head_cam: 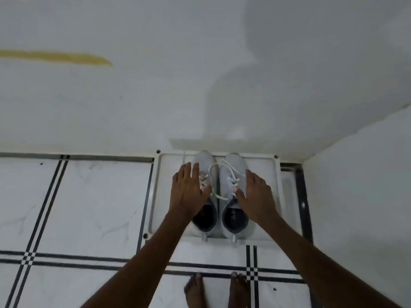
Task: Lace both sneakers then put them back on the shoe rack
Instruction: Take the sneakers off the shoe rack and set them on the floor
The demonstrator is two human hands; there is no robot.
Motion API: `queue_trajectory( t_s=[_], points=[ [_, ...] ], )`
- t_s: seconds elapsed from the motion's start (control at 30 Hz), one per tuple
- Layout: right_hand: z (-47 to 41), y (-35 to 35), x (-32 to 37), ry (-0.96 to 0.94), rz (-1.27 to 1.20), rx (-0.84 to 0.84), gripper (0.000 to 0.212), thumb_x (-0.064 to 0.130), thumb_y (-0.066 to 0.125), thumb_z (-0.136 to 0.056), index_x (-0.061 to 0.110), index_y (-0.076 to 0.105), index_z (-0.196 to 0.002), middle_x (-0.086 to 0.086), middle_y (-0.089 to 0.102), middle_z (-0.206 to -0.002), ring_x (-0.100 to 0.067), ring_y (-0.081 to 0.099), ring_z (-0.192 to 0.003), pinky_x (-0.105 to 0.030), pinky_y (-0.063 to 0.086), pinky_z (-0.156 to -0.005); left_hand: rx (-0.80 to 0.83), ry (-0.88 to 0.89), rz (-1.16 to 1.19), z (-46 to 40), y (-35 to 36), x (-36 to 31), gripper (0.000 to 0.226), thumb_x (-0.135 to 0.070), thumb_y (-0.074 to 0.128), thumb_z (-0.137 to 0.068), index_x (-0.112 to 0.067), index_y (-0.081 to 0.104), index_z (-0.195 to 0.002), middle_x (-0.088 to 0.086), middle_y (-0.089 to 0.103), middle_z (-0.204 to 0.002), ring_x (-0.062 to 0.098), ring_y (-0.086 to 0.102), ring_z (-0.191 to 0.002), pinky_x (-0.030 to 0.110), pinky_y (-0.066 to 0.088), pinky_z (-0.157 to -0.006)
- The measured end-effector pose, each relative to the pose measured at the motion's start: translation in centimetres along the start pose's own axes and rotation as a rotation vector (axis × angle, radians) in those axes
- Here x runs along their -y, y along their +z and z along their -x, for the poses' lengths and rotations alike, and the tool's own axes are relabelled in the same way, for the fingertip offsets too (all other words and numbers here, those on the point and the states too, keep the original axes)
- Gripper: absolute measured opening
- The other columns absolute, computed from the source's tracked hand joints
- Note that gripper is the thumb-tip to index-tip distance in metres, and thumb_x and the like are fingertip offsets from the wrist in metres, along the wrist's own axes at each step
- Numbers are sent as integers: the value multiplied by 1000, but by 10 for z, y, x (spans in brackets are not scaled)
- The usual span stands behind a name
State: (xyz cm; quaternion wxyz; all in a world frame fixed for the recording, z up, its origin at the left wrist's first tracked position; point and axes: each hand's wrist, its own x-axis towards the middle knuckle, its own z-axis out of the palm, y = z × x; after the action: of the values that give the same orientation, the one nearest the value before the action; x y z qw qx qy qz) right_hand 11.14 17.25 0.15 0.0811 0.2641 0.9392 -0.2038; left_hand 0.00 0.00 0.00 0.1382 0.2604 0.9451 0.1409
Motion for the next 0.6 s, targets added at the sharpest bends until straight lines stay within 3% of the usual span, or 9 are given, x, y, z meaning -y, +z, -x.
queue_trajectory(
  t_s=[0.13,0.27,0.37,0.6],
  points=[
    [7,52,-19,166,-70,135,72,31,58,-89,-2,31,-147,-24,56,-130,-41,57,-112,-46,49,-90,134,-102,70,20,53,21,78,-62,36,-91,-10,30,-148,17,39,-152,34,39,-139,47,41,-109],
    [11,76,-26,247,-220,173,74,21,61,-89,-1,25,-149,-24,63,-118,-42,63,-104,-43,51,-84,152,-153,287,28,75,28,62,-51,46,-96,-12,33,-142,10,43,-145,33,58,-116,45,54,-85],
    [9,80,-26,284,-237,161,71,15,62,-91,-2,25,-149,-24,63,-116,-42,63,-105,-40,49,-83,139,-161,261,27,82,32,59,-27,57,-96,-10,34,-147,13,46,-145,33,60,-115,42,53,-87],
    [22,69,-19,281,-186,168,48,-5,50,-87,-4,44,-135,-26,67,-107,-44,64,-102,-42,50,-80,42,-254,248,41,69,19,36,-7,48,-98,-8,58,-133,18,71,-112,37,67,-99,41,51,-86]
  ],
)
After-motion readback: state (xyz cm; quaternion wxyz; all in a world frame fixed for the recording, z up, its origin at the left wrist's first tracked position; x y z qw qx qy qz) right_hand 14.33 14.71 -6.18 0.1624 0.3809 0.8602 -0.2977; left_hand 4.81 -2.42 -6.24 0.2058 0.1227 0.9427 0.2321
